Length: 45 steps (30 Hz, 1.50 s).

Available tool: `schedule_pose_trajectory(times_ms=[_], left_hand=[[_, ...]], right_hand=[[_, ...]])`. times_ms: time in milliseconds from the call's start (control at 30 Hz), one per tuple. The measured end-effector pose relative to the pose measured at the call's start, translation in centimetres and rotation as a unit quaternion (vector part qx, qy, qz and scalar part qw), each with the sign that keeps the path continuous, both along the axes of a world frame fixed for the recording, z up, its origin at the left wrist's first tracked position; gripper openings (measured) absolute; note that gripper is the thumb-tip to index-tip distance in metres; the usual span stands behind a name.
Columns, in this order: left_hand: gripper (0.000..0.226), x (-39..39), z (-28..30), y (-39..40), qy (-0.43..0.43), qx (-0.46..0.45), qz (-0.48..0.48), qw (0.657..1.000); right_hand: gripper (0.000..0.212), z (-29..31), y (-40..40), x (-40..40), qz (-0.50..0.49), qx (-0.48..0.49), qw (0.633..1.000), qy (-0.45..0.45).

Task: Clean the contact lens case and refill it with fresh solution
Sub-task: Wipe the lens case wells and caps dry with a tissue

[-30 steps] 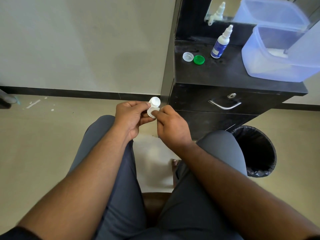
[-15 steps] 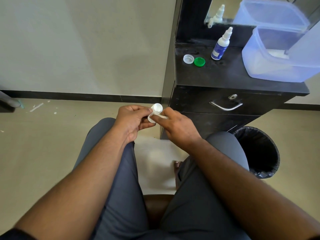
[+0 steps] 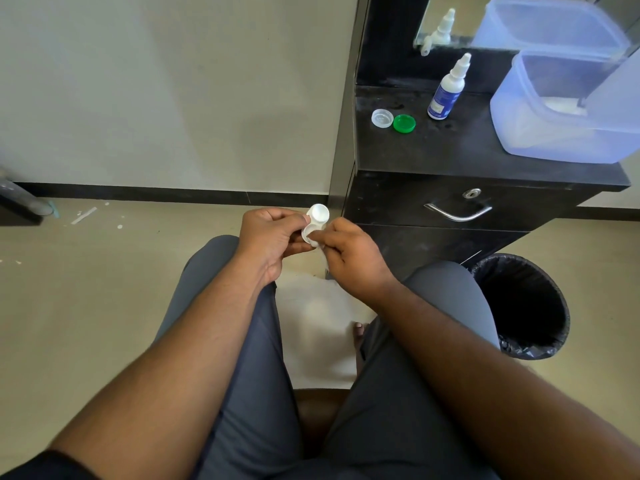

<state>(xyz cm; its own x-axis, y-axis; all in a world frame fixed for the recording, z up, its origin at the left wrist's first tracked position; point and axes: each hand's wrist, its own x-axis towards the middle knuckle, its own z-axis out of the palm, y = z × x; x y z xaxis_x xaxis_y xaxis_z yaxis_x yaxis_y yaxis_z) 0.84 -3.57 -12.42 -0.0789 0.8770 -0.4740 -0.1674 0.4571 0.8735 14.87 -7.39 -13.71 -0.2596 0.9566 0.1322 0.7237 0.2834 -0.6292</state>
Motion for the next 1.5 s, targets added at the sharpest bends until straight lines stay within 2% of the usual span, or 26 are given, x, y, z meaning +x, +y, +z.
schedule_pose_trajectory(times_ms=[67, 100, 167, 267, 333, 367, 400, 433, 467, 500, 567, 633, 667, 700, 767, 800, 867, 1033, 1200, 1300, 1500], left_hand=[[0.007, -0.2, -0.1, 0.1, 0.013, -0.002, -0.004, 1.000], [0.008, -0.4, -0.1, 0.1, 0.017, -0.004, -0.006, 1.000], [0.006, -0.6, -0.1, 0.2, 0.022, -0.006, -0.008, 1.000], [0.005, -0.4, -0.1, 0.1, 0.024, -0.001, -0.003, 1.000], [0.004, -0.2, -0.2, 0.0, 0.032, 0.005, -0.003, 0.999], [0.003, -0.1, -0.2, -0.1, 0.038, 0.008, -0.005, 0.999], [0.003, -0.1, -0.2, -0.2, 0.043, 0.009, -0.007, 0.999], [0.003, -0.1, -0.2, -0.3, 0.045, 0.008, -0.009, 0.999], [0.003, -0.2, -0.3, -0.3, 0.044, 0.006, -0.014, 0.999], [0.003, -0.3, -0.3, -0.3, 0.046, 0.004, -0.022, 0.999], [0.003, -0.7, -0.2, -0.3, 0.050, 0.006, -0.047, 0.998], [0.004, -0.9, -0.1, -0.4, 0.051, 0.007, -0.074, 0.996], [0.004, -0.9, -0.1, -0.4, 0.049, 0.005, -0.086, 0.995], [0.003, -0.9, 0.0, -0.5, 0.048, 0.003, -0.096, 0.994], [0.003, -0.9, 0.2, -0.5, 0.047, 0.000, -0.107, 0.993], [0.004, -0.9, 0.3, -0.4, 0.047, 0.000, -0.112, 0.993], [0.006, -0.9, 0.3, -0.3, 0.048, 0.005, -0.128, 0.991], [0.006, -1.2, 0.3, 0.1, 0.053, 0.019, -0.163, 0.985], [0.009, -1.4, 0.1, 0.3, 0.106, 0.045, -0.223, 0.968], [0.014, -1.4, 0.0, 0.2, 0.157, 0.074, -0.262, 0.949], [0.016, -1.6, -0.1, 0.1, 0.160, 0.082, -0.252, 0.951]], right_hand=[[0.030, -0.4, 0.2, 0.1, 0.016, -0.020, 0.999, 0.039], [0.032, -0.6, 0.3, 0.1, 0.026, -0.021, 0.999, 0.031], [0.034, -0.8, 0.3, 0.1, 0.034, 0.014, 0.998, -0.040], [0.041, -0.9, 0.1, 0.2, 0.001, 0.102, 0.978, -0.182], [0.036, -0.7, -0.1, 0.1, -0.009, 0.106, 0.976, -0.192], [0.031, -0.6, -0.2, 0.1, -0.002, 0.069, 0.989, -0.129], [0.028, -0.3, -0.1, 0.3, -0.013, -0.014, 1.000, -0.006], [0.026, 0.2, 0.0, 0.6, -0.042, -0.124, 0.979, 0.154], [0.026, 0.5, 0.4, 1.1, -0.089, -0.197, 0.926, 0.308], [0.026, 0.8, 0.8, 1.8, -0.136, -0.224, 0.869, 0.419], [0.026, 0.7, 1.4, 3.2, -0.188, -0.217, 0.815, 0.504], [0.024, 0.8, 1.5, 3.6, -0.200, -0.217, 0.801, 0.521], [0.023, 0.7, 1.5, 3.6, -0.195, -0.212, 0.815, 0.503], [0.022, 0.6, 1.4, 3.7, -0.187, -0.199, 0.846, 0.458], [0.023, 0.6, 1.1, 3.7, -0.136, -0.123, 0.932, 0.314], [0.024, 0.6, 1.0, 3.6, -0.097, -0.075, 0.961, 0.249], [0.025, 0.6, 0.9, 3.4, -0.033, -0.009, 0.987, 0.157], [0.027, 0.2, 0.8, 3.4, 0.034, 0.078, 0.996, -0.007], [0.028, 0.6, 1.1, 3.7, 0.109, 0.171, 0.971, -0.129], [0.025, 0.4, 1.1, 3.4, 0.138, 0.213, 0.955, -0.154], [0.019, 0.2, 0.8, 3.7, 0.141, 0.210, 0.956, -0.150]])
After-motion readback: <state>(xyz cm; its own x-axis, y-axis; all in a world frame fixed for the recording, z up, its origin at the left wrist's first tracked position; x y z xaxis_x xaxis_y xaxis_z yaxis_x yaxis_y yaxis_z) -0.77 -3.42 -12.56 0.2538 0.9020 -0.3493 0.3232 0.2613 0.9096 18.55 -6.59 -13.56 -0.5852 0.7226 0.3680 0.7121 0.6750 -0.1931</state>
